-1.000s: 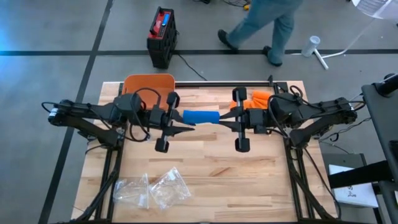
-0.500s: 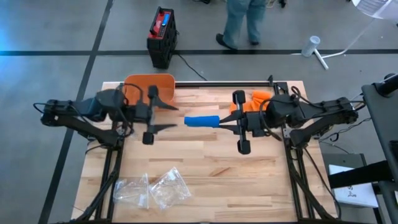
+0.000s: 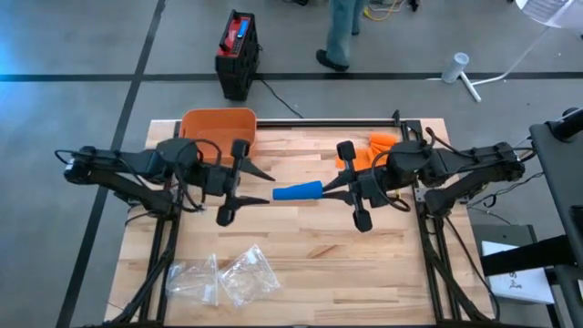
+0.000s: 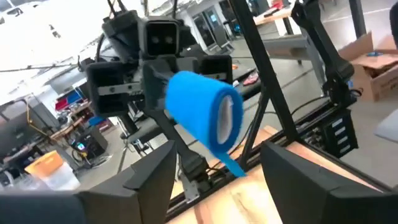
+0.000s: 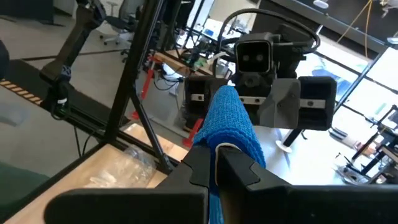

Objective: Roll bandage
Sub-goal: Roll the blue bandage

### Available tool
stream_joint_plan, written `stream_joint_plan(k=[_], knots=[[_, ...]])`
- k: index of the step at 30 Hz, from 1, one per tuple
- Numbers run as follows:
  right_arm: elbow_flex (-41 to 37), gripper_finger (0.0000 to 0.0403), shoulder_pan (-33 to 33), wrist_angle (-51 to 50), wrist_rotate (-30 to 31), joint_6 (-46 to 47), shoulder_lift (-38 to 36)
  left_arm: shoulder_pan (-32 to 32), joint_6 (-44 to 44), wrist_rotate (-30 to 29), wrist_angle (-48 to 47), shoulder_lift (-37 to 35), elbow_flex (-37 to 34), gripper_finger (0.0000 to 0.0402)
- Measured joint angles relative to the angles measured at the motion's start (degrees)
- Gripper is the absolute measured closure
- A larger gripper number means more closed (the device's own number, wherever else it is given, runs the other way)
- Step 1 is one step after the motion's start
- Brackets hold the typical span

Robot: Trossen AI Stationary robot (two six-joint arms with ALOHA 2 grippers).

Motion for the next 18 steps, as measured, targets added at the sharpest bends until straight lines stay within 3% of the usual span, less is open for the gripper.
stream_joint_plan(k=[18], knots=[[0.00,0.0400,0.00,-0.52,-2.97,-0.92,-0.02,-2.03,-1.95,0.42,2.50,-0.51,0.07,0.0255]])
